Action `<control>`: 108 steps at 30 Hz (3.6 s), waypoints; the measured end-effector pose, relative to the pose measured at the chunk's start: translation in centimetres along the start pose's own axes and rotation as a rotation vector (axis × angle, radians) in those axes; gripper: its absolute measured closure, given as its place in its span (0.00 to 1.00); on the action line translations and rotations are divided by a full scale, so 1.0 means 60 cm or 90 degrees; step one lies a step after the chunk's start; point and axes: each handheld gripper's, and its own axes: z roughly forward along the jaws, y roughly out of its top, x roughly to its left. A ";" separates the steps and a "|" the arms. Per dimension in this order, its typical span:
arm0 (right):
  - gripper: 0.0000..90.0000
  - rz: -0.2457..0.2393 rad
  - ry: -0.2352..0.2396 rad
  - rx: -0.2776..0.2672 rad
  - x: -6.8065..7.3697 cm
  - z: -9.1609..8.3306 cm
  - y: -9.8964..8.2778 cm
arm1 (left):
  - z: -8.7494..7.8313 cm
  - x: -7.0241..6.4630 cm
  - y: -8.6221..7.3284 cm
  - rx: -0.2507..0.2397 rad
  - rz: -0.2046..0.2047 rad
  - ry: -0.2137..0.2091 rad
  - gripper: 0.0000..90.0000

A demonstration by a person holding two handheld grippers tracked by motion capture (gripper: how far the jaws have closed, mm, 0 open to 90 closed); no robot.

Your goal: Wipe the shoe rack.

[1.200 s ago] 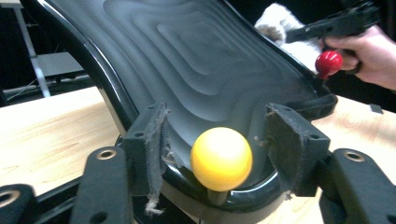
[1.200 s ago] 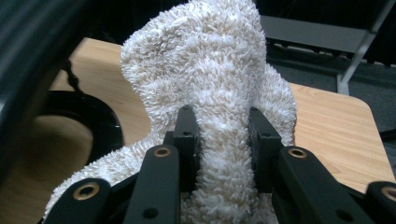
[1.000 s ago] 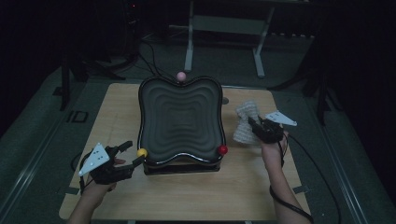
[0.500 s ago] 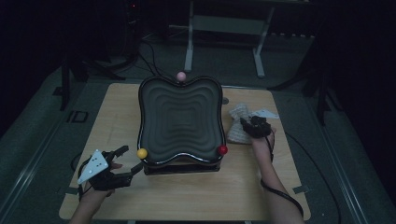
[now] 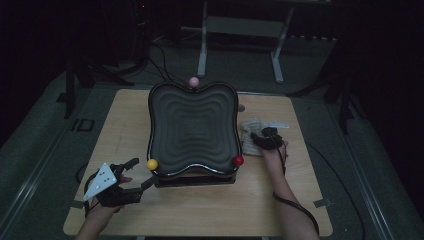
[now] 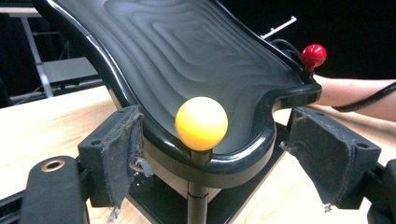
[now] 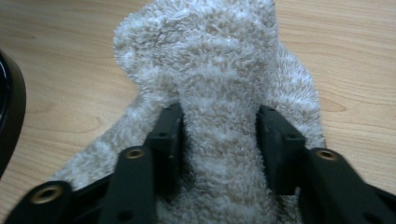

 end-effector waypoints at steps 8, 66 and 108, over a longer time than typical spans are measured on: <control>0.35 -0.004 0.033 -0.032 0.003 -0.023 0.009 | -0.003 0.002 -0.001 -0.007 -0.002 -0.004 0.20; 0.15 -0.034 0.013 -0.133 -0.010 -0.192 -0.124 | -0.065 0.086 -0.085 0.065 -0.084 0.238 0.20; 0.16 -0.010 -0.066 -0.127 -0.022 -0.269 -0.208 | -0.088 0.056 -0.096 0.089 -0.077 0.264 0.19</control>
